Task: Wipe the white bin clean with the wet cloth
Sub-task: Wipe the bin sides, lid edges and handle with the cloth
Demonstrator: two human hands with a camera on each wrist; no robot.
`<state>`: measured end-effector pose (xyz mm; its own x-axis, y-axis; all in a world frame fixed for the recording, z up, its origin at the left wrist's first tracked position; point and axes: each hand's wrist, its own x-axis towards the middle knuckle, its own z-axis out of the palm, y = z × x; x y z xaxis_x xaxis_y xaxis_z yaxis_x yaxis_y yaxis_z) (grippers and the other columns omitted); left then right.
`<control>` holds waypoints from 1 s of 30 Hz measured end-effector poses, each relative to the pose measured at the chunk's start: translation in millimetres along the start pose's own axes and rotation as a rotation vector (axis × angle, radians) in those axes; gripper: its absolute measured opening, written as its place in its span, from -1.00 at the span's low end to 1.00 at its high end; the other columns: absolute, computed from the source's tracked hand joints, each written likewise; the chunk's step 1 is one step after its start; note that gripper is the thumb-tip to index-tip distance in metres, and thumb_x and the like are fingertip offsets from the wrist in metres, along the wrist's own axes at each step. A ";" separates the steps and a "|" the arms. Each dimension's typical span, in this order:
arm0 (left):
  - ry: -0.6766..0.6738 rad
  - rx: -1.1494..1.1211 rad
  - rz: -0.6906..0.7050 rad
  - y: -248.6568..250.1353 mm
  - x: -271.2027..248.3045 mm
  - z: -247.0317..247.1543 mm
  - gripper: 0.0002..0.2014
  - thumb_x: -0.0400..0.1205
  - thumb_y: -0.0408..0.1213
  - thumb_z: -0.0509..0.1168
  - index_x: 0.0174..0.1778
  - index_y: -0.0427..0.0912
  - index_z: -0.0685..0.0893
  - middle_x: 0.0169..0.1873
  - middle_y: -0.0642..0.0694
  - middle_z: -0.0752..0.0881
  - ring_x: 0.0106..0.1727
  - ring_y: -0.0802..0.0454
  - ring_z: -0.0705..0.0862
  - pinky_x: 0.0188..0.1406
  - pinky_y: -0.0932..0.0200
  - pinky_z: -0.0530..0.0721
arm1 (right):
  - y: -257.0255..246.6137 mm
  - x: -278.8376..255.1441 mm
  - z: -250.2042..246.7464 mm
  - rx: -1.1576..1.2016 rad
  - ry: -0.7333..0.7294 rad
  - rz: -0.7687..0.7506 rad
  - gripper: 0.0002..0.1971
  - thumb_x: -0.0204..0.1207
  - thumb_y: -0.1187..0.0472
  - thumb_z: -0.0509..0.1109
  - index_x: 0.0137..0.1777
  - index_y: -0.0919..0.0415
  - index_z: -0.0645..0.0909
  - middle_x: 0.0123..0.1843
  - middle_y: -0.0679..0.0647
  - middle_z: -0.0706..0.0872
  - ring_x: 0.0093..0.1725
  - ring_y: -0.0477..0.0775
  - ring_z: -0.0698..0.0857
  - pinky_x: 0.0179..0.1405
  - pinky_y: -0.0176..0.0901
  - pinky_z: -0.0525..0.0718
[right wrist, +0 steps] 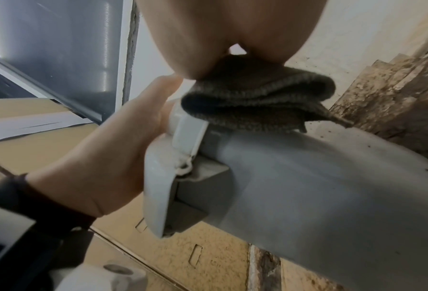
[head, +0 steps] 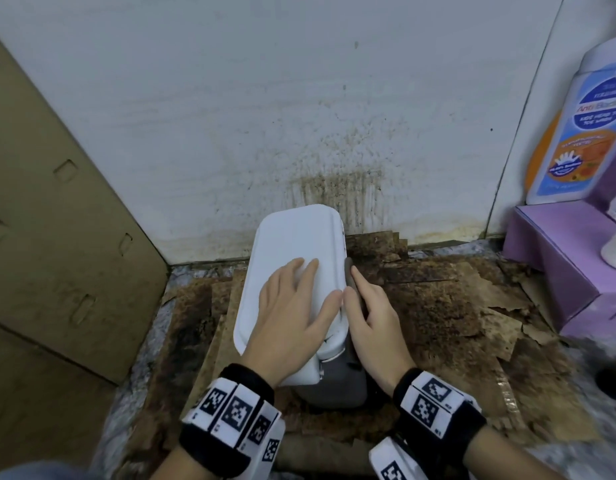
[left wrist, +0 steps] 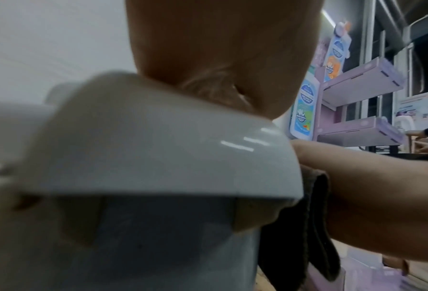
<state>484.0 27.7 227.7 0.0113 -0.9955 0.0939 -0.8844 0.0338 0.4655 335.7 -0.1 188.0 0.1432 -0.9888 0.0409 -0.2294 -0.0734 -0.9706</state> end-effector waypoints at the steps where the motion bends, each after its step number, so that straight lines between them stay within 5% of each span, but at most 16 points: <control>1: 0.011 0.014 -0.013 -1.9 0.1 -0.3 -0.30 0.75 0.32 -0.08 0.79 0.09 0.13 0.74 0.02 0.12 0.75 0.09 0.00 0.74 0.04 0.00 | -0.3 1.4 2.4 0.007 -0.010 -0.007 -0.52 0.81 0.02 0.14 0.71 -0.07 0.28 0.32 -0.19 0.51 0.27 -0.50 0.51 0.17 -0.61 0.47; 4: 0.031 0.057 -0.041 -6.5 1.1 -2.8 -0.30 0.74 0.34 -0.09 0.77 0.09 0.12 0.71 0.00 0.14 0.73 0.00 0.04 0.73 -0.03 0.06 | -0.1 5.4 8.5 0.069 -0.012 -0.011 -0.56 0.81 0.03 0.14 0.67 -0.13 0.34 0.35 -0.22 0.53 0.24 -0.65 0.47 0.17 -0.68 0.44; 11: 0.008 0.168 -0.005 -21.4 6.0 -10.7 -0.20 0.68 0.32 -0.17 0.81 -0.01 -0.01 0.71 -0.01 0.11 0.72 0.04 -0.01 0.71 -0.02 0.02 | -1.0 16.8 20.2 0.277 0.024 0.044 -0.57 0.82 -0.01 0.12 0.66 -0.09 0.42 0.55 -0.25 0.58 0.51 -0.31 0.52 0.58 -0.07 0.50; 14: 0.007 0.172 0.031 -26.9 7.9 -13.5 -0.23 0.66 0.34 -0.19 0.78 0.04 0.09 0.68 0.04 0.15 0.70 0.05 0.03 0.68 0.02 0.02 | -7.4 17.6 23.4 0.262 0.072 0.035 -0.57 0.82 0.00 0.12 0.67 -0.11 0.41 0.48 -0.33 0.56 0.44 -0.45 0.48 0.55 -0.25 0.46; 17: 0.024 0.130 0.060 -31.6 11.3 -13.8 -0.38 0.77 0.24 -0.11 0.75 0.09 0.17 0.64 0.10 0.20 0.67 0.12 0.06 0.60 0.17 -0.03 | -16.1 16.9 25.4 0.210 0.071 0.035 -0.55 0.81 -0.03 0.11 0.68 -0.14 0.35 0.34 -0.29 0.49 0.29 -0.50 0.47 0.31 -0.49 0.41; 21: 0.035 0.080 0.053 -36.2 15.8 -13.4 -0.35 0.71 0.26 -0.14 0.72 0.12 0.22 0.60 0.14 0.22 0.65 0.18 0.07 0.51 0.28 -0.07 | -20.7 13.4 25.7 0.244 0.021 0.060 -0.56 0.83 0.01 0.05 0.68 -0.13 0.36 0.43 -0.34 0.47 0.42 -0.37 0.46 0.53 -0.21 0.39; 25: 0.029 0.060 0.048 -40.5 15.9 -13.5 -0.34 0.70 0.24 -0.17 0.74 0.12 0.18 0.65 0.12 0.18 0.66 0.25 0.01 0.56 0.28 -0.13 | -15.9 2.3 31.0 0.205 -0.012 0.011 -0.53 0.84 0.13 0.04 0.72 -0.11 0.30 0.49 -0.50 0.41 0.48 -0.48 0.40 0.56 -0.28 0.40; 30: 0.028 0.068 0.042 -42.0 14.0 -11.5 -0.35 0.74 0.21 -0.18 0.77 0.12 0.14 0.71 0.10 0.14 0.70 0.23 -0.02 0.61 0.21 -0.12 | -6.4 -6.3 43.9 0.101 -0.022 -0.061 -0.51 0.83 0.03 0.00 0.74 -0.22 0.17 0.70 -0.34 0.25 0.66 -0.33 0.17 0.69 -0.11 0.23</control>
<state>526.7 13.3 219.6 -0.0141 -0.9905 0.1367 -0.9141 0.0681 0.3997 378.5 12.2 183.6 0.1758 -0.9797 0.0966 -0.1214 -0.1189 -0.9854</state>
